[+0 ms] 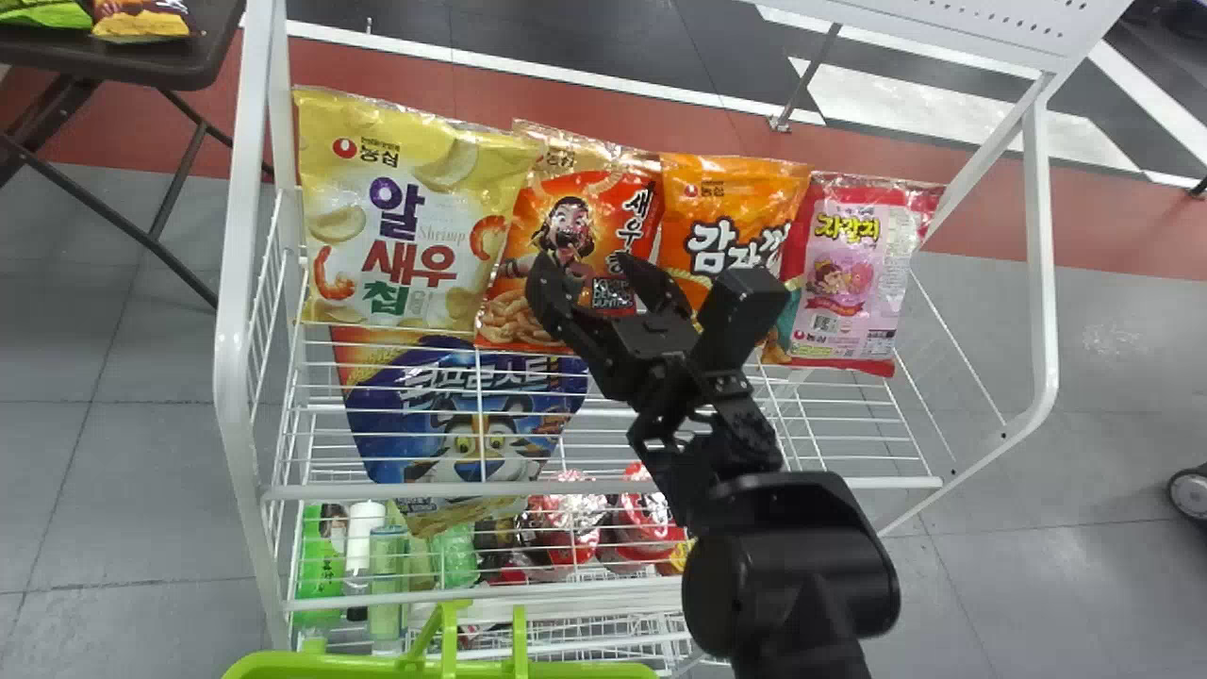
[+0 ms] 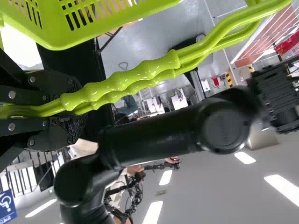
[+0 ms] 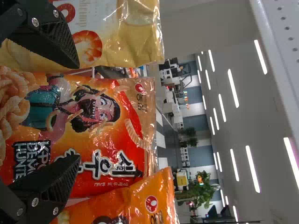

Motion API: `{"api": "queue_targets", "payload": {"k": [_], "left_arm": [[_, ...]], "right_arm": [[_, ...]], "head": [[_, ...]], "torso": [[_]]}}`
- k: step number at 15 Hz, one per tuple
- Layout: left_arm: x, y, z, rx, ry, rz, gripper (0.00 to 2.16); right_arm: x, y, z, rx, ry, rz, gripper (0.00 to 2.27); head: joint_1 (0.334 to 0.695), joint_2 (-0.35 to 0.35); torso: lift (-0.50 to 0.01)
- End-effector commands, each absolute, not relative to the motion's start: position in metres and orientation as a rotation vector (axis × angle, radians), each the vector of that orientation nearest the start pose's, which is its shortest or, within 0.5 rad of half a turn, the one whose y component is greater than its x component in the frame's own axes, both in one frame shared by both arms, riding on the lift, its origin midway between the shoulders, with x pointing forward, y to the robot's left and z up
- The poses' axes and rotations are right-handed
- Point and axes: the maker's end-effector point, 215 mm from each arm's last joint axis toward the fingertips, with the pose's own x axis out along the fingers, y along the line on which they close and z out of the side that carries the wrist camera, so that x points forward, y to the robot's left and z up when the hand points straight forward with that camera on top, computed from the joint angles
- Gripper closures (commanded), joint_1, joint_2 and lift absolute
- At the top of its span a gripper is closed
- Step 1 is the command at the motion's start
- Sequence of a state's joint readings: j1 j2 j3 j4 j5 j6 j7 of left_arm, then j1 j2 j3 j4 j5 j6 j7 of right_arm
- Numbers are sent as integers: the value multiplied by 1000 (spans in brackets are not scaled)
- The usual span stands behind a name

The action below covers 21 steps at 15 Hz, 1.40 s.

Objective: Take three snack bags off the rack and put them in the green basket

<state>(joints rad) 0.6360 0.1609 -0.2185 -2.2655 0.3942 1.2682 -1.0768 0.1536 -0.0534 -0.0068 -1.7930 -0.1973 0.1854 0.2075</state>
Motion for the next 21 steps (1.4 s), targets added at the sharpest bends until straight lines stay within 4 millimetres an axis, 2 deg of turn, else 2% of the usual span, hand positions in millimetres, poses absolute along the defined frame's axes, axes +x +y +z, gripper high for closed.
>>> {"api": "queue_targets", "payload": {"k": [1,2,3,5,6,8,13,15,19,21], "left_arm": [[96,-54,-387,-865,1089,-1412,1696],[97,-55,-388,-865,1091,-1419,1696],[97,-57,-388,-864,1094,-1424,1696],[98,-57,-390,-872,1107,-1428,1696],[98,-57,-391,-876,1112,-1429,1696],[98,-59,-392,-877,1119,-1435,1696],[99,-59,-391,-876,1121,-1435,1693],[97,-60,-391,-874,1125,-1437,1693],[96,-61,-392,-865,1132,-1432,1693],[96,-61,-393,-858,1136,-1429,1693]], "right_arm": [[562,-188,-359,142,119,228,151],[567,-183,-361,121,122,231,205],[569,-182,-363,103,134,232,498],[571,-183,-371,91,164,232,1750],[571,-183,-371,87,164,233,2017],[570,-182,-372,51,166,241,2216],[559,-183,-375,28,173,233,2219],[560,-196,-374,29,174,209,2219],[558,-236,-371,49,161,150,2219],[550,-244,-368,57,159,146,2219]], "head": [[695,-350],[695,-350],[695,-350],[695,-350],[695,-350],[695,-350],[695,-350],[695,-350],[695,-350],[695,-350]], "torso": [[-23],[-23],[-23],[-23],[-23],[-23],[-23],[-23],[-23],[-23]]}}
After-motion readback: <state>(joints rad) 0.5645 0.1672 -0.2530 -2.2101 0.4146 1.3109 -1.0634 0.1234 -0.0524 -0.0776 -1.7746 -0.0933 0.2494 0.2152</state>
